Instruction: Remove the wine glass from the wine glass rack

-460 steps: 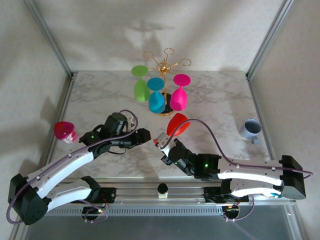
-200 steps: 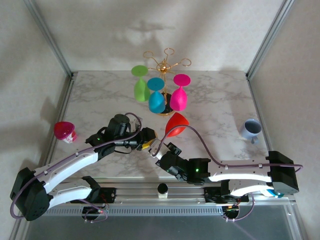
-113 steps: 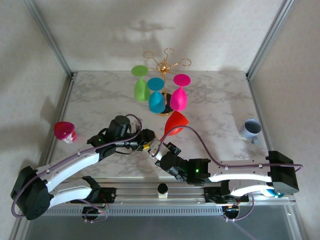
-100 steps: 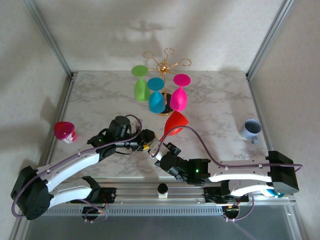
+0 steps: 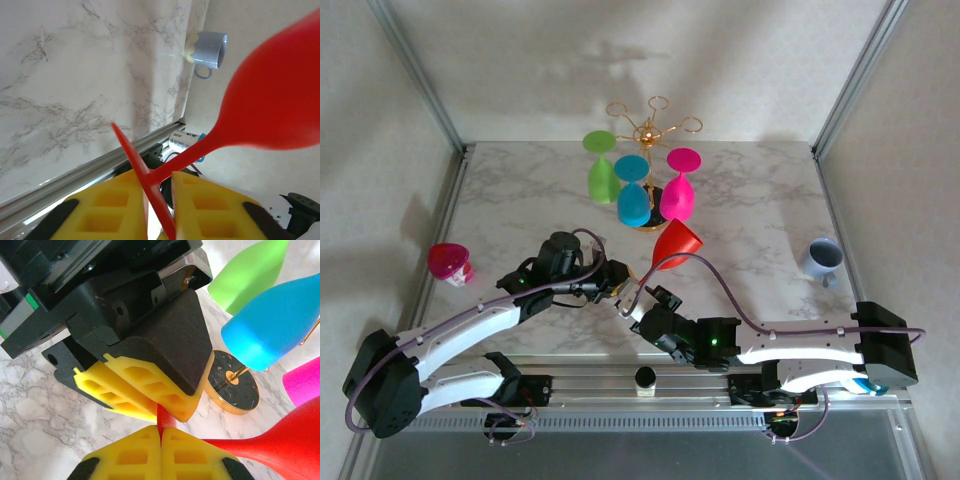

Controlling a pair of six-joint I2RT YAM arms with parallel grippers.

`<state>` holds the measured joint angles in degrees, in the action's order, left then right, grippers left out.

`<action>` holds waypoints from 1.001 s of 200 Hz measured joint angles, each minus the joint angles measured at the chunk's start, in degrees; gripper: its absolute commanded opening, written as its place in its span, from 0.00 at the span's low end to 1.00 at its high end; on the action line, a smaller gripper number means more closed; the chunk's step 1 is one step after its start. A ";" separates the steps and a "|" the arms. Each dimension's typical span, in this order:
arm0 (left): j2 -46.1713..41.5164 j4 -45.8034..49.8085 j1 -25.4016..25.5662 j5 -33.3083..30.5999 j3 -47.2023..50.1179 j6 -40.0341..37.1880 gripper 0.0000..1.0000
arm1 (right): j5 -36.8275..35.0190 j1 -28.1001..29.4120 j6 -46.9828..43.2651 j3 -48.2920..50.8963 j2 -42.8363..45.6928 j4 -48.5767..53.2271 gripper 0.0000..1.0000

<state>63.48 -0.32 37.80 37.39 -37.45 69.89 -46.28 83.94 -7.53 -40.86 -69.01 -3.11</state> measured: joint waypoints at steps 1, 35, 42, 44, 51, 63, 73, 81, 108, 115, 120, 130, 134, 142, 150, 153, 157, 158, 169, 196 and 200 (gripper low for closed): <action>0.00 -0.02 0.00 0.00 0.00 0.02 0.10 | 0.02 0.00 0.00 0.00 0.00 0.02 0.00; 0.00 -0.76 0.00 0.20 0.26 0.61 0.00 | 0.28 0.11 0.04 0.00 0.15 0.55 0.00; 0.00 -0.87 0.04 0.24 0.35 0.68 0.00 | 0.46 0.11 0.09 0.00 0.28 0.76 0.00; 0.00 -1.01 0.04 0.24 0.39 0.70 0.00 | 0.52 0.11 0.15 0.00 0.35 0.81 0.00; 0.00 -1.18 0.04 0.35 0.52 0.74 0.00 | 0.79 0.11 0.33 0.00 0.48 1.09 0.00; 0.00 -1.53 0.11 0.39 0.79 0.92 0.00 | 1.33 0.11 0.83 0.00 0.85 1.84 0.05; 0.00 -2.05 0.35 0.39 1.07 1.11 0.00 | 1.64 0.11 1.31 0.00 1.16 2.62 0.08; 0.00 -2.51 0.44 0.46 1.33 1.16 0.00 | 2.03 0.15 1.84 0.00 1.42 3.21 0.11; -0.13 -5.11 0.68 0.20 2.84 0.85 0.00 | 3.23 0.76 4.57 -0.13 2.93 4.66 0.20; -0.17 -5.51 0.59 -0.15 3.63 0.83 0.00 | 3.21 1.07 5.27 -0.35 3.76 4.90 0.20; -0.17 -5.84 0.57 -0.44 4.39 0.83 0.00 | 3.21 1.22 5.90 -0.68 4.28 5.18 0.20; -0.17 -6.40 0.57 -0.81 5.81 0.87 0.00 | 3.19 1.51 7.04 -1.64 5.31 5.90 0.21; -0.17 -6.80 0.57 -0.92 6.40 0.90 0.00 | 3.17 1.57 7.52 -2.05 5.57 6.14 0.21; -0.17 -7.52 0.59 -1.03 7.41 0.92 0.00 | 3.21 1.70 8.66 -3.13 6.03 6.88 0.22; -0.22 -8.24 0.57 -1.18 8.26 0.94 0.00 | 3.26 1.77 9.90 -4.11 6.32 7.69 0.22; -0.22 -8.59 0.59 -1.20 8.55 1.01 0.00 | 3.26 1.79 10.45 -4.50 6.38 8.13 0.22; -0.28 -9.03 0.59 -1.29 8.90 1.07 0.00 | 3.30 1.81 10.95 -5.01 6.45 8.63 0.23; -0.28 -9.14 0.59 -1.31 8.94 1.09 0.00 | 3.32 1.84 11.30 -5.18 6.47 8.87 0.23; -0.39 -10.82 0.59 -1.46 9.73 1.18 0.00 | 3.74 1.84 13.16 -6.67 6.54 10.86 0.24; -0.50 -15.89 0.59 -2.08 11.23 1.25 0.00 | 5.88 1.86 17.97 -10.56 6.95 16.26 0.30; -0.50 -16.68 0.59 -2.16 11.43 1.22 0.00 | 6.43 1.86 18.99 -11.41 6.97 17.33 0.30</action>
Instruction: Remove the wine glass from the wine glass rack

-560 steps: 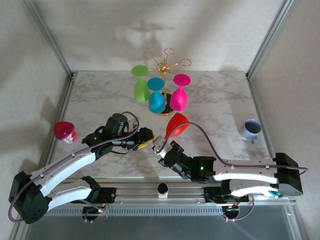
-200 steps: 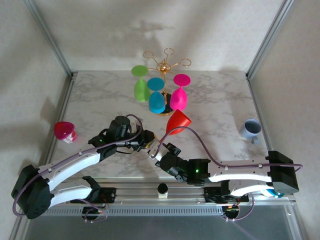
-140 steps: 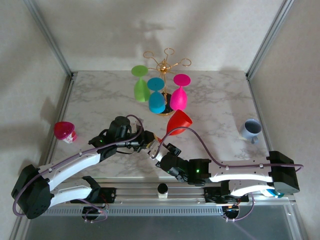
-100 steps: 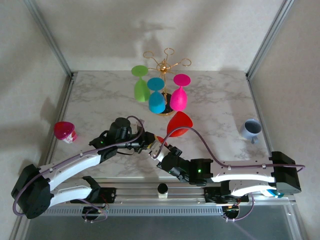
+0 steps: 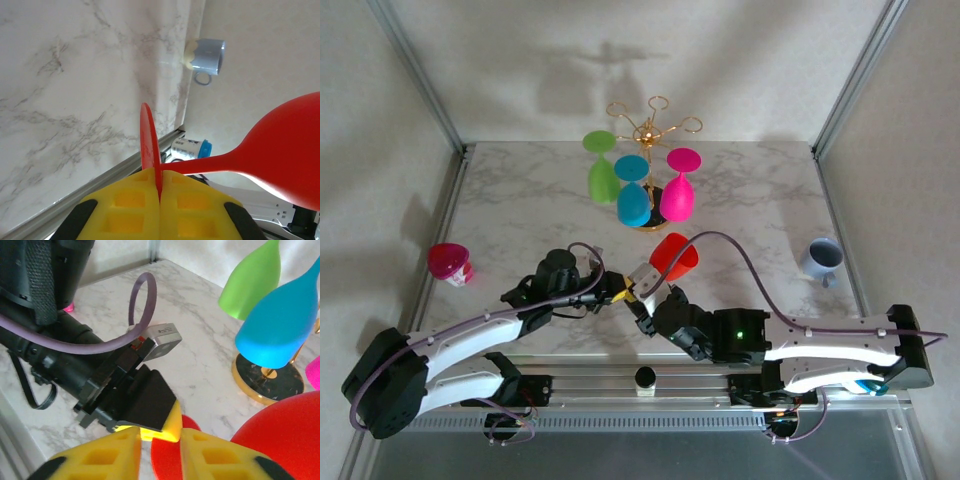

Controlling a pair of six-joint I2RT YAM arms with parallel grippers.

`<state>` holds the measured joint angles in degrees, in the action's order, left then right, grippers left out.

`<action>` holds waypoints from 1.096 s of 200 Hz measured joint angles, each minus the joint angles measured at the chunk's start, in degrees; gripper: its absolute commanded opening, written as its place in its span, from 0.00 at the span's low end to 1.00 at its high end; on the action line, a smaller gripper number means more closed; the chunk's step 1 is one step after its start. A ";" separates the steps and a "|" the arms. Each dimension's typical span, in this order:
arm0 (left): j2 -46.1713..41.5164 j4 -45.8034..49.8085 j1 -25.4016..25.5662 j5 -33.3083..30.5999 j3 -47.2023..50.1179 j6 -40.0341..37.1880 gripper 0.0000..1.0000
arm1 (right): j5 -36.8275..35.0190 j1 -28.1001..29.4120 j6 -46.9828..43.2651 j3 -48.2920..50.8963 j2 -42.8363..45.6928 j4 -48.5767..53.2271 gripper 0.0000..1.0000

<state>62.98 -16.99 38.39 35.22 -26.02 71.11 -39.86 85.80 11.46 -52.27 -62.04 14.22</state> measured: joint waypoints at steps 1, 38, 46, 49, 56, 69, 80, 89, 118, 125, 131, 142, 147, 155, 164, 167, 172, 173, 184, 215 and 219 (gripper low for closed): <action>0.00 -0.13 0.00 -0.04 0.04 -0.02 0.00 | 0.11 0.00 0.09 -0.15 0.00 0.22 0.30; 0.48 -7.82 0.00 -0.31 3.06 -0.15 0.00 | 4.72 -0.22 5.97 -12.02 -1.66 10.84 0.30; 0.94 -9.62 0.00 -0.31 3.80 -0.15 0.00 | 5.88 -0.44 7.17 -14.60 -2.38 12.72 0.30; 1.14 -10.21 0.00 -0.31 4.09 -0.15 0.00 | 6.36 -0.57 7.61 -15.45 -2.62 13.33 0.30; 1.66 -11.69 0.00 -0.31 4.74 -0.15 0.00 | 7.56 -1.07 8.74 -17.42 -3.23 14.99 0.30; 2.47 -13.75 0.00 -0.31 5.70 -0.15 0.00 | 9.60 -2.36 10.51 -19.93 -4.00 17.64 0.31; 2.99 -15.15 0.00 -0.31 6.27 -0.22 0.00 | 10.88 -3.67 11.93 -21.35 -4.31 19.96 0.35; 3.21 -16.26 0.00 -0.31 6.51 -0.39 0.00 | 11.74 -4.76 12.81 -22.23 -4.31 21.73 0.40; 3.30 -20.74 0.00 -0.42 7.45 -0.81 0.00 | 14.01 -8.63 14.75 -25.20 -4.28 26.86 0.54; 3.30 -22.21 0.02 -0.52 7.98 -0.79 0.00 | 14.43 -9.75 15.10 -26.05 -4.28 27.93 0.55; 3.32 -23.23 0.02 -0.52 8.37 -0.79 0.00 | 14.62 -10.60 15.19 -26.62 -4.26 28.68 0.57; 3.63 -25.22 0.04 -0.52 9.25 -0.81 0.00 | 14.86 -12.35 15.56 -27.50 -4.07 30.03 0.61; 3.80 -25.77 0.04 -0.55 9.53 -0.81 0.00 | 14.93 -13.03 15.80 -27.71 -3.89 30.47 0.62; 4.22 -26.82 0.04 -0.55 9.97 -0.81 0.00 | 15.15 -14.05 15.89 -27.85 -3.54 30.91 0.64; 4.81 -27.91 0.04 -0.55 10.32 -0.81 0.00 | 15.80 -15.28 15.82 -27.89 -3.08 31.52 0.65; 5.07 -28.26 0.04 -0.55 10.43 -0.79 0.00 | 16.02 -15.72 15.96 -27.89 -2.97 31.71 0.65; 5.51 -28.94 0.04 -0.52 10.58 -0.81 0.00 | 16.63 -16.52 15.98 -27.91 -2.80 32.00 0.64; 5.64 -29.16 0.04 -0.52 10.64 -0.79 0.00 | 16.68 -16.65 16.00 -27.91 -2.78 32.06 0.63; 6.56 -30.60 0.04 -0.52 10.95 -0.79 0.00 | 18.10 -18.58 16.13 -28.06 -2.67 32.79 0.62; 8.44 -33.55 0.07 -0.50 11.15 -0.76 0.00 | 21.70 -21.53 16.26 -28.11 -3.61 33.68 0.57; 8.57 -33.79 0.09 -0.50 11.15 -0.79 0.00 | 22.01 -21.66 16.26 -28.13 -3.85 33.73 0.57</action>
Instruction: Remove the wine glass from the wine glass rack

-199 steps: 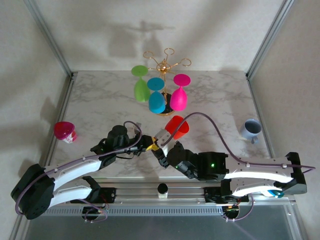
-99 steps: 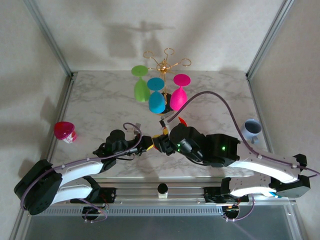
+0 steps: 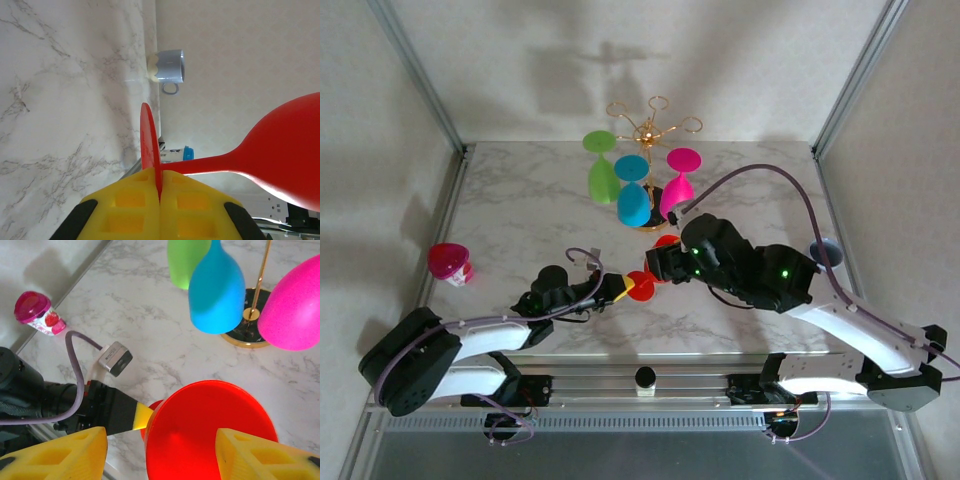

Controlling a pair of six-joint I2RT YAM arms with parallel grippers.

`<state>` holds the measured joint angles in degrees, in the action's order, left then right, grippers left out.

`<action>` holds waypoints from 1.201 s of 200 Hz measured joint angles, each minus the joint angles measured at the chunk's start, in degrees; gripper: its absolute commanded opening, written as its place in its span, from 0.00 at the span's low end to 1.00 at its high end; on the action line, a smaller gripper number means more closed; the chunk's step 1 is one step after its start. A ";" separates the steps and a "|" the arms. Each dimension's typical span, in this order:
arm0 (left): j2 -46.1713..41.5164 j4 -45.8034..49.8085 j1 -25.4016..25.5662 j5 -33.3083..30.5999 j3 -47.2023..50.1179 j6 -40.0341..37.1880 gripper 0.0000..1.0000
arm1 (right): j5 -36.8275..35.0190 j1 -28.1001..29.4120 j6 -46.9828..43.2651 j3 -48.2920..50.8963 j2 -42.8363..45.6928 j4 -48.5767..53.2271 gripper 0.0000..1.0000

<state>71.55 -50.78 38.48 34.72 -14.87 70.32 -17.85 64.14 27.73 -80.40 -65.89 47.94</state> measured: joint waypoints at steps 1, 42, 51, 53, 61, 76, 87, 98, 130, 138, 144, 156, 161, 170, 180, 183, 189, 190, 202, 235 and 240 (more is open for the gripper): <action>0.07 -0.13 0.00 0.00 0.00 0.02 0.00 | 0.07 -0.02 0.00 0.00 -0.04 0.02 0.56; 0.72 -1.18 0.07 0.00 0.00 0.00 0.00 | 3.13 -0.90 0.00 0.00 -1.92 0.98 0.48; 0.90 -1.29 0.07 0.00 0.00 0.00 0.00 | 3.63 -0.94 0.04 0.00 -2.05 0.98 0.45; 0.94 -1.29 0.07 0.00 0.00 0.00 0.00 | 3.80 -0.98 0.00 0.00 -2.05 0.98 0.45; 1.09 -1.29 0.07 0.00 0.00 0.00 0.00 | 4.24 -1.03 -0.02 0.00 -2.16 0.98 0.42; 1.51 -1.29 0.07 0.00 0.00 0.00 0.00 | 4.90 -1.20 -0.07 0.00 -2.45 0.98 0.38; 1.70 -1.29 0.07 0.00 0.00 0.00 0.00 | 5.51 -1.40 0.07 0.02 -2.67 0.96 0.36; 1.75 -1.29 0.07 0.00 0.00 0.00 0.00 | 5.79 -1.53 0.07 0.07 -2.89 0.98 0.35; 1.75 -1.29 0.07 0.00 0.00 0.00 0.00 | 6.16 -1.79 0.04 0.24 -3.34 0.94 0.31; 1.75 -1.29 0.07 0.00 0.00 0.00 0.00 | 6.40 -1.95 0.09 0.37 -3.34 0.92 0.28; 1.75 -1.29 0.07 0.00 0.00 0.00 0.00 | 6.58 -2.10 0.13 0.48 -3.34 0.87 0.26; 1.75 -1.29 0.07 0.00 0.00 0.00 0.00 | 6.99 -2.34 0.11 0.81 -3.34 0.76 0.25; 1.75 -1.29 0.07 0.00 0.00 0.00 0.00 | 7.10 -2.40 0.17 0.96 -3.34 0.76 0.25; 1.75 -1.29 0.07 0.00 0.00 0.00 0.00 | 7.37 -2.51 0.20 1.18 -3.34 0.79 0.25; 1.75 -1.29 0.07 0.00 0.00 0.00 0.00 | 7.52 -2.56 0.20 1.31 -3.34 0.76 0.24; 1.75 -1.29 0.07 0.00 0.00 0.00 0.00 | 7.50 -2.62 0.20 1.36 -3.34 0.76 0.24; 1.75 -1.29 0.07 0.00 0.00 0.00 0.00 | 7.56 -2.64 0.17 1.40 -3.34 0.74 0.21; 1.75 -1.29 0.07 0.00 0.00 0.00 0.00 | 7.58 -2.64 0.20 1.40 -3.34 0.74 0.21; 1.75 -1.27 0.07 -0.02 0.00 0.00 0.00 | 7.63 -2.67 0.11 1.57 -3.34 0.72 0.14; 1.75 -0.83 0.07 -0.02 0.00 0.00 0.00 | 8.76 -2.75 0.31 1.92 -3.34 0.24 0.00; 1.75 -0.83 0.07 -0.02 0.00 0.00 0.00 | 8.92 -2.78 0.39 1.95 -3.32 0.17 0.00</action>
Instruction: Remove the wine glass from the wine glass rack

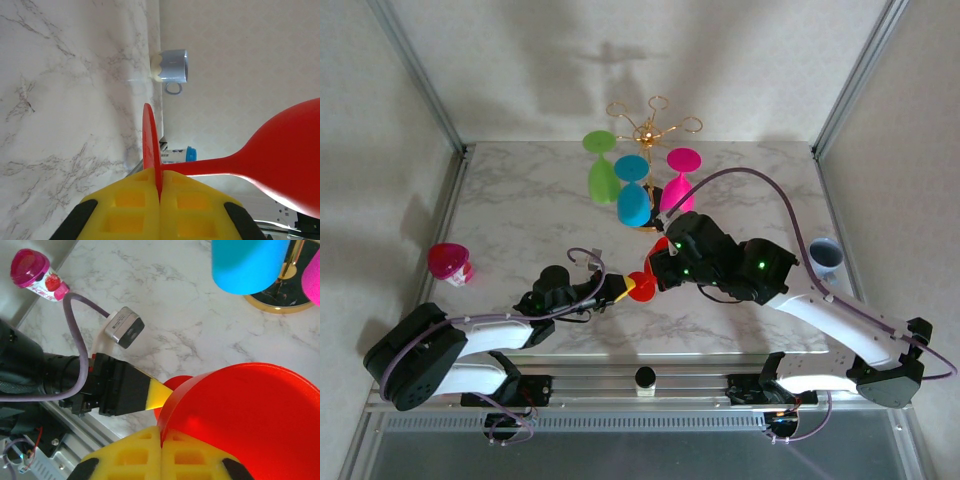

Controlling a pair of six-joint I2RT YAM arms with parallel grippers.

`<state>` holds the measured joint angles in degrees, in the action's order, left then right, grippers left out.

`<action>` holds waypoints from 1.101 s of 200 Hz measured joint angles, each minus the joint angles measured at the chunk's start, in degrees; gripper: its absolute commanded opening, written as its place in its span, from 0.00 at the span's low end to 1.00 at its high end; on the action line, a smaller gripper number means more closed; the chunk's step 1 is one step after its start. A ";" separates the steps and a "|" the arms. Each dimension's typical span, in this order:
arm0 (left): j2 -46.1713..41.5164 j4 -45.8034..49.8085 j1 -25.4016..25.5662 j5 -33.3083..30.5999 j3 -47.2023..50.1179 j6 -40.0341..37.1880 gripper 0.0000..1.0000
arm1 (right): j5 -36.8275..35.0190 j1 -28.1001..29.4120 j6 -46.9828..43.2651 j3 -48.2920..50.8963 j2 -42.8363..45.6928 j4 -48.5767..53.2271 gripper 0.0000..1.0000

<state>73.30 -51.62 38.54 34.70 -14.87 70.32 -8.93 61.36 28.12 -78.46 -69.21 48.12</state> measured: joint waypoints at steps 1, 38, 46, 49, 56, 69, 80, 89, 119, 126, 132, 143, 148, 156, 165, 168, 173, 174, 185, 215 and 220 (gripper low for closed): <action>0.00 0.00 0.00 0.00 0.00 0.00 0.00 | 0.02 0.00 0.02 0.00 0.00 0.00 0.00; -0.57 0.92 0.00 -0.24 0.00 -0.07 0.07 | 0.04 0.00 0.07 0.17 0.07 -0.28 0.00; -0.96 1.38 0.00 -0.42 -0.02 -0.20 0.09 | 0.04 0.00 0.07 0.26 0.17 -0.33 0.00; -1.07 1.51 0.00 -0.46 -0.02 -0.28 0.09 | 0.04 0.00 0.07 0.33 0.22 -0.35 0.00; -1.33 1.88 0.00 -0.55 -0.04 -0.42 0.10 | 0.04 0.00 0.11 0.48 0.37 -0.48 0.00; -1.81 2.56 0.00 -1.03 -0.13 -0.76 0.14 | 0.00 0.00 0.24 0.81 0.68 -0.76 0.00; -2.25 3.15 0.00 -1.49 -0.22 -1.05 0.16 | -0.28 0.00 0.24 1.03 0.90 -0.72 0.00; -2.56 3.69 0.00 -1.70 -0.33 -1.16 0.17 | -0.63 -0.02 0.24 1.11 1.05 -0.66 0.00; -3.39 4.68 0.00 -2.23 -0.44 -1.70 0.31 | -1.97 -0.07 0.26 1.64 1.60 -0.63 0.00; -3.54 5.11 0.00 -2.38 -0.44 -1.90 0.34 | -2.19 -0.07 0.26 1.77 1.68 -0.52 0.00; -3.69 5.46 0.00 -2.58 -0.44 -1.97 0.35 | -2.47 -0.07 0.28 1.86 1.73 -0.44 0.00; -4.04 6.43 0.00 -2.86 -0.46 -2.27 0.40 | -3.30 -0.07 0.37 1.86 1.73 -0.11 0.00; -4.31 7.06 0.00 -3.06 -0.50 -2.34 0.41 | -3.61 -0.11 0.44 1.86 1.73 0.07 0.00; -4.96 8.81 0.00 -3.34 -0.70 -3.04 0.41 | -4.22 -0.24 0.50 1.86 1.73 0.61 0.00; -5.79 11.08 0.00 -3.96 -1.20 -3.78 0.42 | -4.76 -0.61 0.63 1.86 1.73 1.33 0.00; -6.10 12.04 0.00 -4.17 -1.46 -4.00 0.42 | -4.87 -0.79 0.66 1.86 1.73 1.53 0.00; -6.82 14.16 0.00 -4.76 -2.14 -4.79 0.42 | -4.98 -1.18 0.70 1.88 1.73 1.92 0.00; -6.93 14.45 0.00 -4.81 -2.23 -4.83 0.42 | -5.01 -1.22 0.70 1.90 1.73 1.92 0.00; -8.68 18.67 0.00 -6.19 -3.80 -6.86 0.43 | -5.25 -2.43 0.90 2.21 1.79 2.36 0.00; -14.47 29.94 0.00 -11.47 -8.48 -12.48 0.43 | -5.79 -5.68 1.14 4.79 2.43 2.29 0.00; -15.32 31.50 0.00 -12.39 -9.05 -13.42 0.43 | -5.79 -6.32 1.11 5.29 2.47 2.29 0.00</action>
<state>57.98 -20.12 38.54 22.31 -23.92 56.90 -14.72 55.05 29.23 -73.17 -66.74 50.41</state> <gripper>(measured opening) 0.431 0.049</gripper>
